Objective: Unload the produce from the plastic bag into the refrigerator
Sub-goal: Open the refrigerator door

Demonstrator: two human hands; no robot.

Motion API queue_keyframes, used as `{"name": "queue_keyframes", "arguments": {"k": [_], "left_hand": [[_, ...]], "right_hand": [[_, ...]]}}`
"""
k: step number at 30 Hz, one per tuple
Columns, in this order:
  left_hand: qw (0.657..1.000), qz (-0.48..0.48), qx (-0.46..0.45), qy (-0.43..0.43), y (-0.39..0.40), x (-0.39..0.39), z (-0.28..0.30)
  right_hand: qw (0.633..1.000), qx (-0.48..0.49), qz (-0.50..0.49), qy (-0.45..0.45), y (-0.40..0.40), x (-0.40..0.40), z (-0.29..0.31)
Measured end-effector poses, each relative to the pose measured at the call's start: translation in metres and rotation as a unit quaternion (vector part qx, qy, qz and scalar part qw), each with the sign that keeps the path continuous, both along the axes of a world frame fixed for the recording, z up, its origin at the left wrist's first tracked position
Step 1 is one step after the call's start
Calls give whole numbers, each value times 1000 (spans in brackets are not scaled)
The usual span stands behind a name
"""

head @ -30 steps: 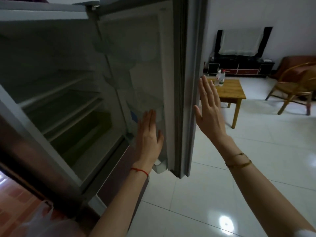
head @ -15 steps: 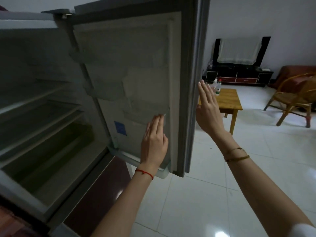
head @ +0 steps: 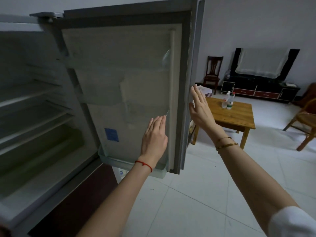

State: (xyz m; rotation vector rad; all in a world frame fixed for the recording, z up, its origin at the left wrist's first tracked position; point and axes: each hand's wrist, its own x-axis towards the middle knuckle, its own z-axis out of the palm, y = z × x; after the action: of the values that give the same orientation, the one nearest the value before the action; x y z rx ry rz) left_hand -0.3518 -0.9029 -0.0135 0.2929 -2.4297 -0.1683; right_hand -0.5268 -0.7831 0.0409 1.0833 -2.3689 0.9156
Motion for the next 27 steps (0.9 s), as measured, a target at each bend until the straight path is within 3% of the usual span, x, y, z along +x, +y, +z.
{"name": "queue_keyframes", "arguments": {"k": [27], "left_hand": [[998,-17,-55,-11,-85,-235,-3]], "right_hand": [[993,10,98,-70,-141,-267,2]]}}
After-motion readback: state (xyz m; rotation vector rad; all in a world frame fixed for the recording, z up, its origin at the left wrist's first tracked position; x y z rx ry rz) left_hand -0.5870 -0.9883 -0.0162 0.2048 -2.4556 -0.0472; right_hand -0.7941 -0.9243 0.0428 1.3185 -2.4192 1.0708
